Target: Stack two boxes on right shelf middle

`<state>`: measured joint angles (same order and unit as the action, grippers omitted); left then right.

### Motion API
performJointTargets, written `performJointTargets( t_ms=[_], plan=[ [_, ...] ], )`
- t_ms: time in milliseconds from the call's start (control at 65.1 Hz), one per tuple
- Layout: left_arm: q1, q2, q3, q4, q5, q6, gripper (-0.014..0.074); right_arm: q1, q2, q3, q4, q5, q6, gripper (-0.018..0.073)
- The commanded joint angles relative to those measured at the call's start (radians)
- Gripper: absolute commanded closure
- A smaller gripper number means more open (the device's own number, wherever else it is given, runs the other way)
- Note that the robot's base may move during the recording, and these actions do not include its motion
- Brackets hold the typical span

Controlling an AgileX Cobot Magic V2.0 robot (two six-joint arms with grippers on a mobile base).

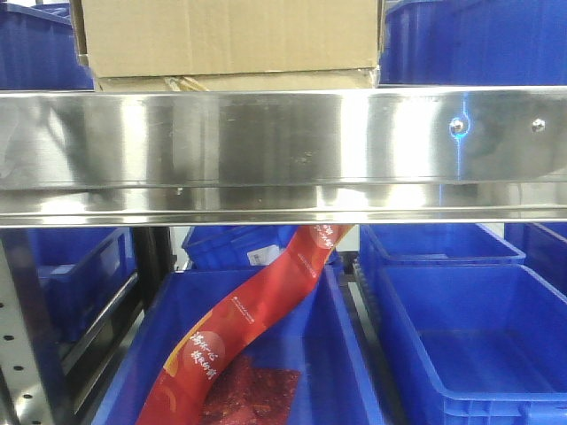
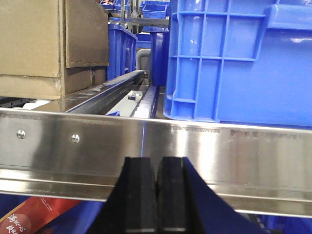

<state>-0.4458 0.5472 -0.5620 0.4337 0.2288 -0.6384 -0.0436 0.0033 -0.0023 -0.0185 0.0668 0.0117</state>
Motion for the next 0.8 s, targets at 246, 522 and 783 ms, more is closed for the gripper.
performJointTargets(
  t_ms=[246, 522, 783],
  plan=[
    [0.229, -0.23, 0.256, -0.483, -0.139, 0.715, 0.0707, -0.005, -0.003, 0.002, 0.004, -0.023, -0.002, 0.0722],
    [0.435, -0.499, 0.479, -0.42, -0.141, 0.625, 0.0707, -0.005, -0.003, 0.002, 0.004, -0.023, -0.002, 0.0722],
    [0.444, -0.547, 0.562, -0.406, -0.173, 0.577, 0.0707, -0.005, -0.003, 0.002, 0.004, -0.023, -0.002, 0.0722]
  ],
)
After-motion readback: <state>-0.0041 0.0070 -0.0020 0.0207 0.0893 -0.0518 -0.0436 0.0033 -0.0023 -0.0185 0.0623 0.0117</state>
